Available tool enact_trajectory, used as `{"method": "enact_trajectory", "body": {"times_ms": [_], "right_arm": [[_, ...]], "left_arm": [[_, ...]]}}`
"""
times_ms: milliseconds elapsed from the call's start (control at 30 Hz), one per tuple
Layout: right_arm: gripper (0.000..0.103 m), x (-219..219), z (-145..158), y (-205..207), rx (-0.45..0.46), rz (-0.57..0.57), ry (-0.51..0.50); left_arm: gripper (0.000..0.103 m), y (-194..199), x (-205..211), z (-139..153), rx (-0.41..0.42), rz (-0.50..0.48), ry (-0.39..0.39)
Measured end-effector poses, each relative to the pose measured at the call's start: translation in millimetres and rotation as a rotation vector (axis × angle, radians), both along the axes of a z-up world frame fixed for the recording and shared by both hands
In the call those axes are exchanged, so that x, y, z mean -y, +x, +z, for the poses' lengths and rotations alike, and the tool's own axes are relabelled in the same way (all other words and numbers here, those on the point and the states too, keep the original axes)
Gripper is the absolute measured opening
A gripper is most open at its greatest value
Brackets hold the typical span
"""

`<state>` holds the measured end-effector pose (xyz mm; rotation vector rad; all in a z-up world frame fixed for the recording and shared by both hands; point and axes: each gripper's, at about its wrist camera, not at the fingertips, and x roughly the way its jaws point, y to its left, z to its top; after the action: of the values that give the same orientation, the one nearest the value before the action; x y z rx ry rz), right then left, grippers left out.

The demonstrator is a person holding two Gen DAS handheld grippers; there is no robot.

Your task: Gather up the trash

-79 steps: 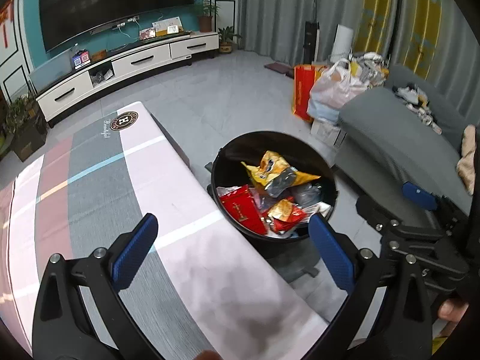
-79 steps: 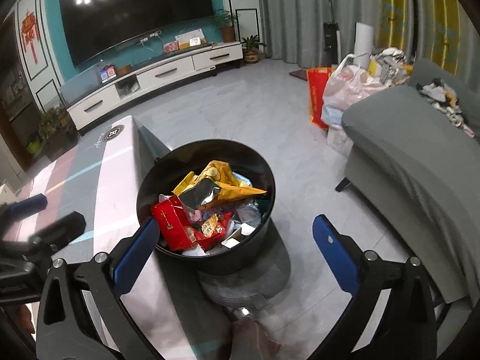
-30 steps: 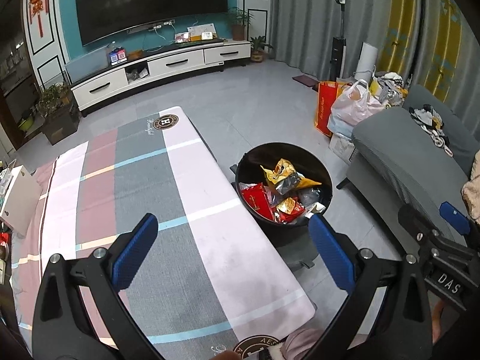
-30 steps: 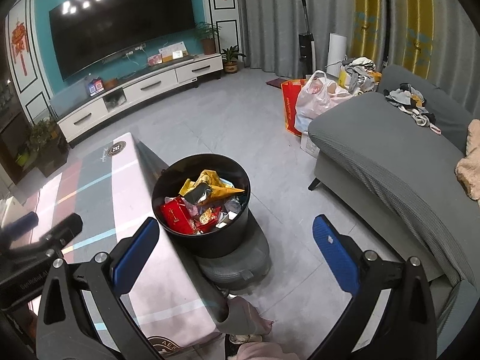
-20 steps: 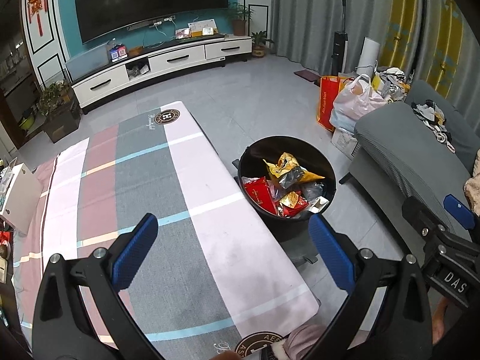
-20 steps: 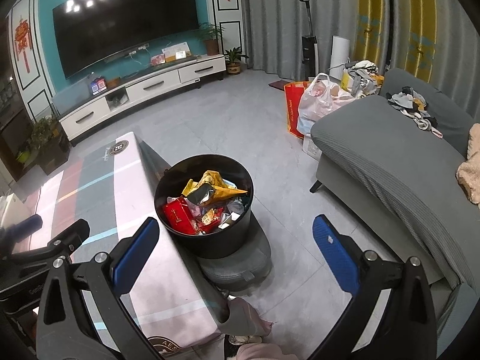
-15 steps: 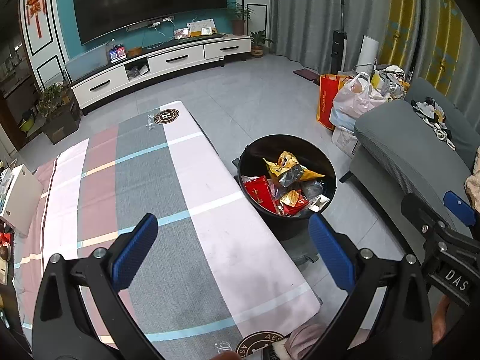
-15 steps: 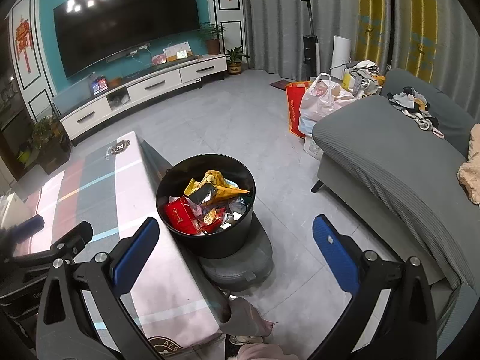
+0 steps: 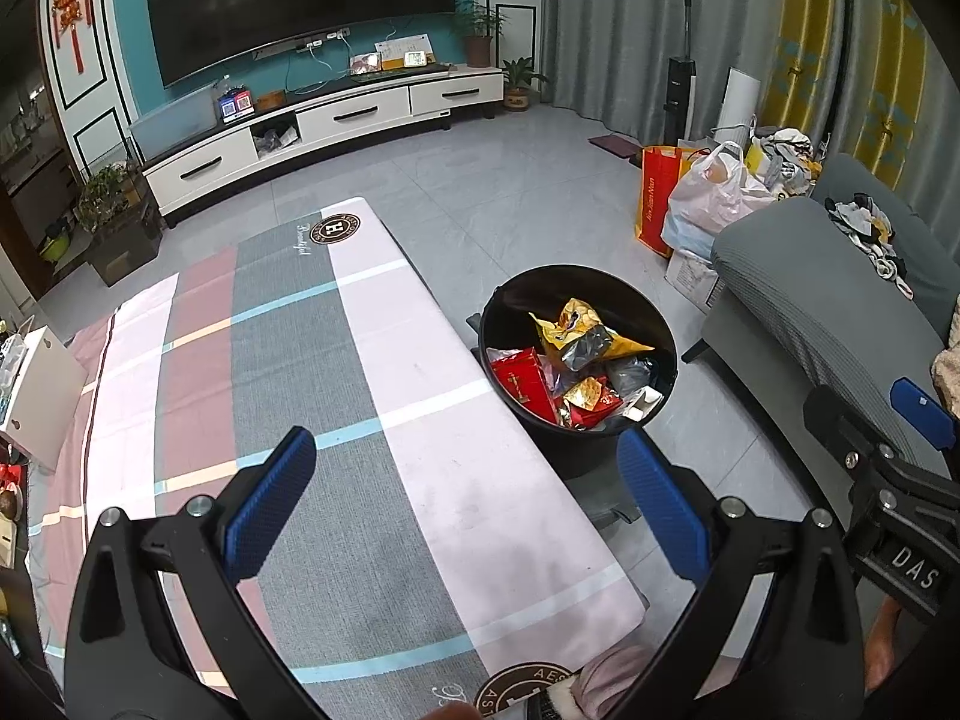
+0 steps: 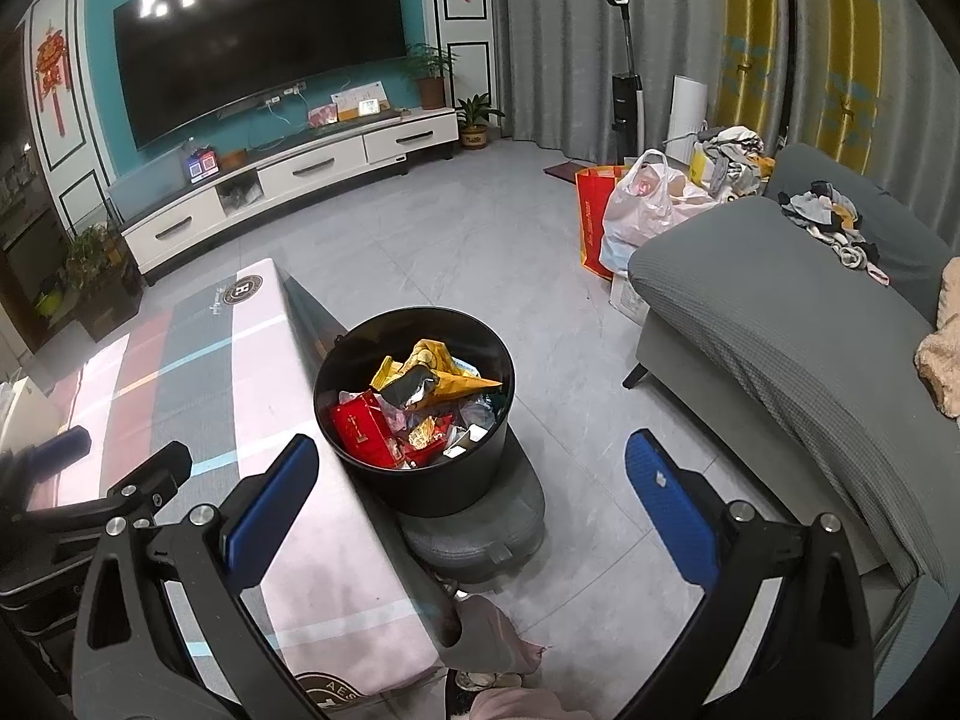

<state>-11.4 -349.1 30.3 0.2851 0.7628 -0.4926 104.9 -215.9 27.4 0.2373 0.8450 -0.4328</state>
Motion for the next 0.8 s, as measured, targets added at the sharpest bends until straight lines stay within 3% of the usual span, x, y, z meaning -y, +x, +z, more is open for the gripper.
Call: {"method": "enact_trajectory", "body": {"times_ms": [800], "right_arm": [[0.1,2.1,-0.2,0.9,-0.003,0.006,-0.004]], "left_arm": [[0.1,1.5,-0.3,-2.0,-0.002,0.015,0.0]]}}
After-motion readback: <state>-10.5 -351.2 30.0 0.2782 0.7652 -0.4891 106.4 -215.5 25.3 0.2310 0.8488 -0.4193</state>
